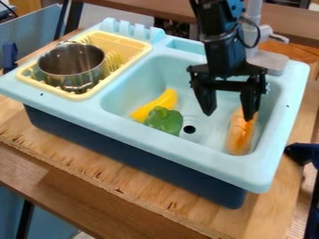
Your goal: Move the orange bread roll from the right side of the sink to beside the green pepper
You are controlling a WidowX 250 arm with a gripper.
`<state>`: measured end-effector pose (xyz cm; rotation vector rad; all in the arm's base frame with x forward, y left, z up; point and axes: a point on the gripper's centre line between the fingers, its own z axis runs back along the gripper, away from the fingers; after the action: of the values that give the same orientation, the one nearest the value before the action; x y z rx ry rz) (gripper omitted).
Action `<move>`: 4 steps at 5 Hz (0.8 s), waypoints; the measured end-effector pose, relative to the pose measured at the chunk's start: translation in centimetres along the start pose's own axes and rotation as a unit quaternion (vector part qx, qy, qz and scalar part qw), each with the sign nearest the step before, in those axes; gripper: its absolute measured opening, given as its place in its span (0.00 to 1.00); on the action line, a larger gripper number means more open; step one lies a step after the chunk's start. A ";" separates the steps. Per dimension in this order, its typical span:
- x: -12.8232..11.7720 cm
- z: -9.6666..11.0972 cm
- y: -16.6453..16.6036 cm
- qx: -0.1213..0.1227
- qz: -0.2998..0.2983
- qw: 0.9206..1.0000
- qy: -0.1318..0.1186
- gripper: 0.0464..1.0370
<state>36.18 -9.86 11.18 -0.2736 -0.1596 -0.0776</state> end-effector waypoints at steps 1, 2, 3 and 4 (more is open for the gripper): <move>0.0 -1.0 0.3 0.001 0.005 1.000 0.006 0.96; 0.0 -1.9 0.1 0.002 0.004 1.000 0.012 0.96; 0.0 -3.3 0.3 0.004 0.014 1.000 0.027 0.91; 0.4 -3.6 0.2 0.018 0.008 0.999 0.032 0.76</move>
<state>37.13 -10.68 7.74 -0.2354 -0.0953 -0.0666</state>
